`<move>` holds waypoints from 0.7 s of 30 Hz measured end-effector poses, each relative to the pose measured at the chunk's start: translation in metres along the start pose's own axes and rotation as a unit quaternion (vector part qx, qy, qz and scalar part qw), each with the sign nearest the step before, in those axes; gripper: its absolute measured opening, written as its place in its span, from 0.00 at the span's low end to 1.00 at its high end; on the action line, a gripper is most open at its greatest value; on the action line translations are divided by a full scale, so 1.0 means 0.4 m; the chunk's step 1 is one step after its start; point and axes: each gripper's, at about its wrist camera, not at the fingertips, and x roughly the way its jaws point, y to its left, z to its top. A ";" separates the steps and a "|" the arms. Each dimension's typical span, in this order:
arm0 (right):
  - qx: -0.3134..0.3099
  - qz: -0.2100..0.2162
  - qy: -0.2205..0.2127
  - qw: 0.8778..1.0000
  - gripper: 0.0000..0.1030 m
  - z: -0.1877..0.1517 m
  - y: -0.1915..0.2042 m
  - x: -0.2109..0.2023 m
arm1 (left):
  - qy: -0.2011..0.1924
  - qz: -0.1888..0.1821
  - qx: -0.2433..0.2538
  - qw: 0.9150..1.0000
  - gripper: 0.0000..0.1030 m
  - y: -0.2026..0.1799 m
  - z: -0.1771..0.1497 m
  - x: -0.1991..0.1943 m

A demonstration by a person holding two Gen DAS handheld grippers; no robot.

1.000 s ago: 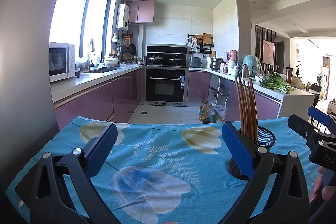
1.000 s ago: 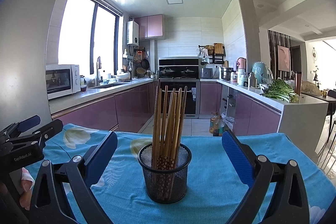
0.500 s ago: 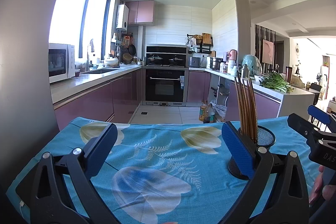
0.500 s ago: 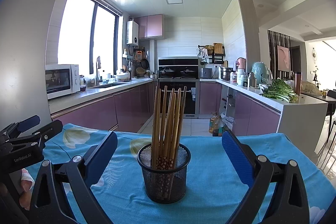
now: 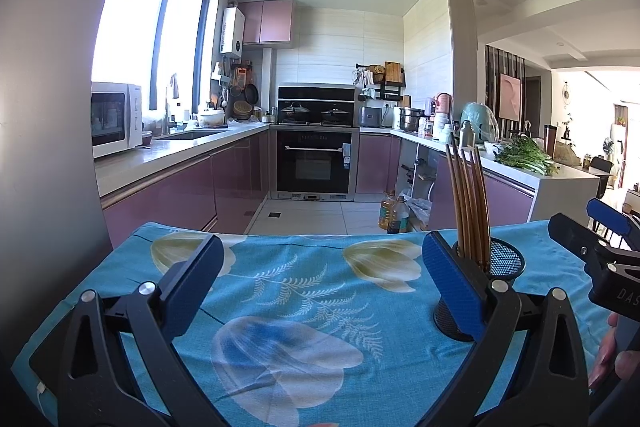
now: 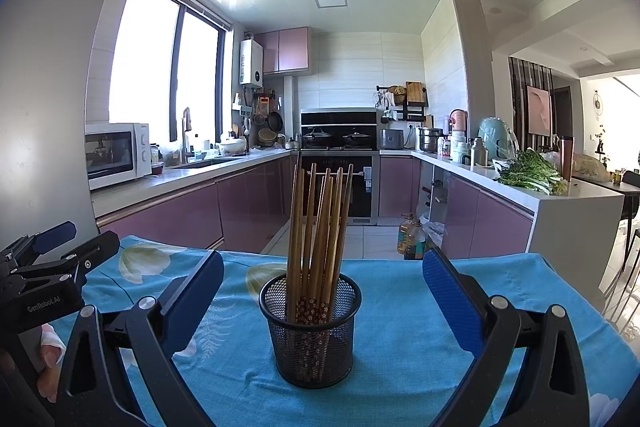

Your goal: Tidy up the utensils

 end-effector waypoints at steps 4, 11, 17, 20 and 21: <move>0.000 0.000 0.000 1.000 0.94 -0.001 0.000 0.002 | 0.000 0.001 0.000 1.000 0.95 -0.002 0.000 0.000; -0.001 -0.001 -0.001 1.000 0.94 0.001 -0.001 0.000 | 0.000 0.001 0.001 1.000 0.95 -0.003 -0.001 0.000; 0.001 -0.001 -0.003 1.000 0.94 0.004 -0.003 -0.001 | -0.002 0.001 0.002 1.000 0.95 -0.002 0.001 0.000; 0.000 -0.001 -0.004 1.000 0.94 0.005 -0.003 0.002 | -0.001 0.001 0.002 1.000 0.95 -0.004 0.000 -0.001; 0.001 0.000 -0.004 1.000 0.94 0.005 -0.003 0.001 | -0.001 0.002 0.002 1.000 0.95 -0.002 0.000 -0.001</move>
